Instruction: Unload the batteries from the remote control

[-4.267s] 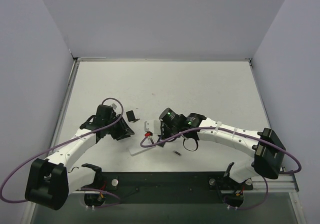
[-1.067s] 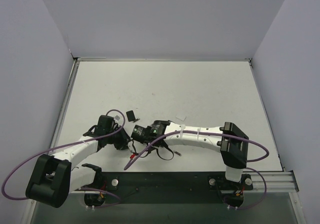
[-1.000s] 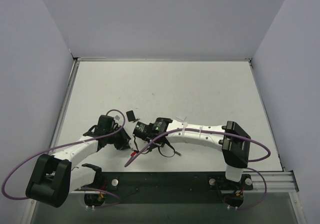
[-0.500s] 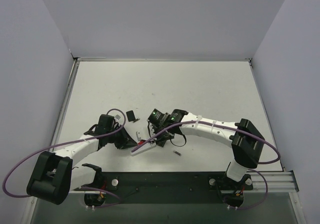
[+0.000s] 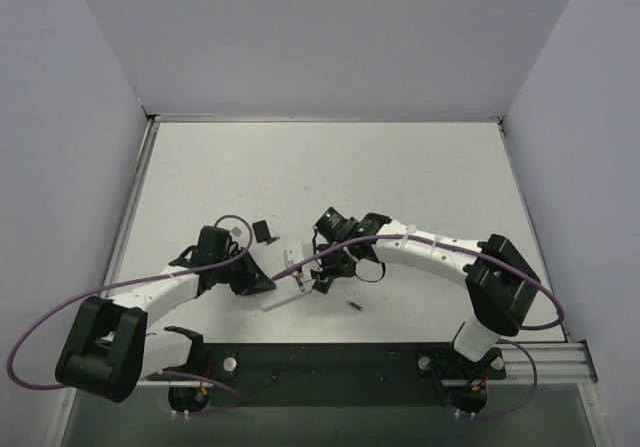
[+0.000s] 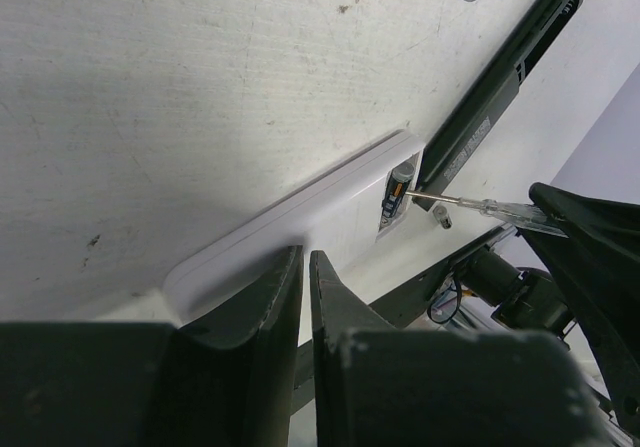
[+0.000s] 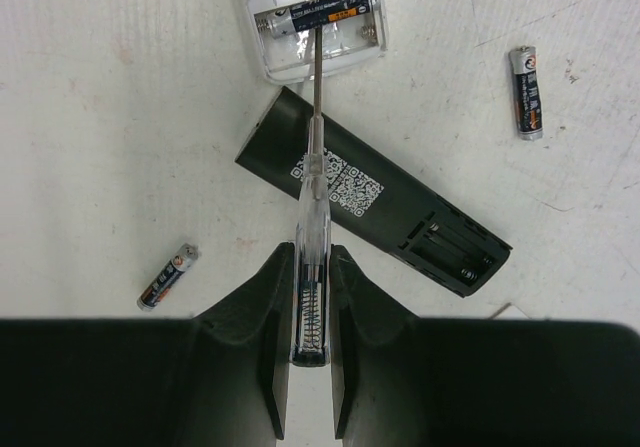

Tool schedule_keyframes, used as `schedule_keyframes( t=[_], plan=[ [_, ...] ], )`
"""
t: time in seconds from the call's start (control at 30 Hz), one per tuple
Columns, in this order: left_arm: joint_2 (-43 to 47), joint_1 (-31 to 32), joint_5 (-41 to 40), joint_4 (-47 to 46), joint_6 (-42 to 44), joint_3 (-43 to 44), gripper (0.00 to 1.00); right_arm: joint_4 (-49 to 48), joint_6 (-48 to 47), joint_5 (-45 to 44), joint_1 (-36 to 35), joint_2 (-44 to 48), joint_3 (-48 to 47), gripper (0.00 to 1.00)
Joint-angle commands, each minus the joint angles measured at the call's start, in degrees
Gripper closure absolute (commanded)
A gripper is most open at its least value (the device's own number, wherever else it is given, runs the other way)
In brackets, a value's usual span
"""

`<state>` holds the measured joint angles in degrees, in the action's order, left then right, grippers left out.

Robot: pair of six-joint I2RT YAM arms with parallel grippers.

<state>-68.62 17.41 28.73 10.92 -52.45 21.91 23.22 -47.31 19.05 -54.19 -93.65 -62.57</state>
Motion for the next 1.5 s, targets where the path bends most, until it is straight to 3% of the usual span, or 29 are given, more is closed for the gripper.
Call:
schedule_keyframes(
  t=[0.0, 0.67, 1.07, 1.47],
  plan=[
    [-1.9, -0.3, -5.5, 2.5, 2.3, 0.6, 0.81, -1.4, 1.7, 11.8, -0.1, -0.7, 2.5, 1.0],
    [-0.6, -0.2, -6.1, 3.1, 1.8, 0.4, 0.81, -1.7, 3.8, 17.6, 3.5, 2.5, 1.5, 1.0],
    [-7.1, 0.3, -6.1, 2.1, 3.2, 5.0, 0.81, -1.3, 5.6, 21.1, 7.1, 2.4, -0.6, 1.0],
    [-8.6, 0.4, -5.4, 4.4, 6.3, 8.8, 0.78, -1.3, 9.6, 15.4, 8.4, 2.5, -2.2, 1.0]
  ],
)
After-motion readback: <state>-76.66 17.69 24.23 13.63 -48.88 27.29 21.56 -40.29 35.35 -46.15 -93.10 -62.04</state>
